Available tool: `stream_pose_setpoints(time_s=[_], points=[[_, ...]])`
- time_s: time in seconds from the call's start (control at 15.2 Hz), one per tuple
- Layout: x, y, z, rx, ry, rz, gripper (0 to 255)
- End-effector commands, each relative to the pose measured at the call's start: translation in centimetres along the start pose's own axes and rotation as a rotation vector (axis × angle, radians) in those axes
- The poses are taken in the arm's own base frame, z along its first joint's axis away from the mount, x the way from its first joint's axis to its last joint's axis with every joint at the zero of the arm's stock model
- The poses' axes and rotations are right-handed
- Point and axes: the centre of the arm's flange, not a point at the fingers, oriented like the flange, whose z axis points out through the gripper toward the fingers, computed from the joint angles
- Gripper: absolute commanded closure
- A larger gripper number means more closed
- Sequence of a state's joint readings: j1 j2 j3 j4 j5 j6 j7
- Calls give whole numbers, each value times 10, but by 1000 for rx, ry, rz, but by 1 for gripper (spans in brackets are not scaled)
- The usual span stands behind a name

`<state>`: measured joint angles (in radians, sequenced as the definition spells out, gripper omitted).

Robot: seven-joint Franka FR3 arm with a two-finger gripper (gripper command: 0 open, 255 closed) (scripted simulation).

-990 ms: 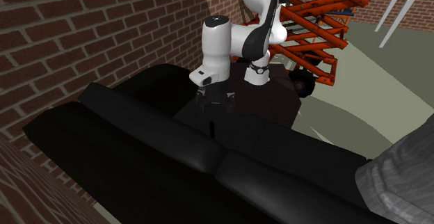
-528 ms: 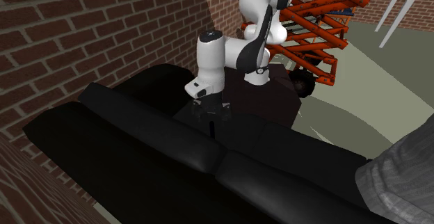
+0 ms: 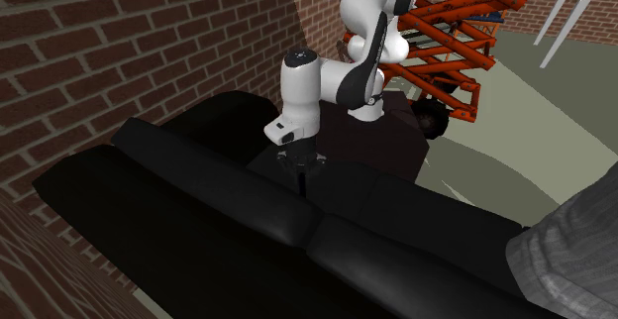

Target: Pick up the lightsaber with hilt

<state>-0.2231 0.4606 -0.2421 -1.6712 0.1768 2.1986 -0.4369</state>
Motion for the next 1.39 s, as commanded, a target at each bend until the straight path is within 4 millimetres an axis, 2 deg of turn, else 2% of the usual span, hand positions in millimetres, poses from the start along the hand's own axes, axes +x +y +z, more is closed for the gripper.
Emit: stream_pose_setpoints(time_s=[0.0,0.26,1.25,1.32], points=[[0,0,1,0,-1,0,255],[-1,1,0,0,-1,0,255],[7,1,-79,0,-1,0,255],[7,1,-79,0,-1,0,255]])
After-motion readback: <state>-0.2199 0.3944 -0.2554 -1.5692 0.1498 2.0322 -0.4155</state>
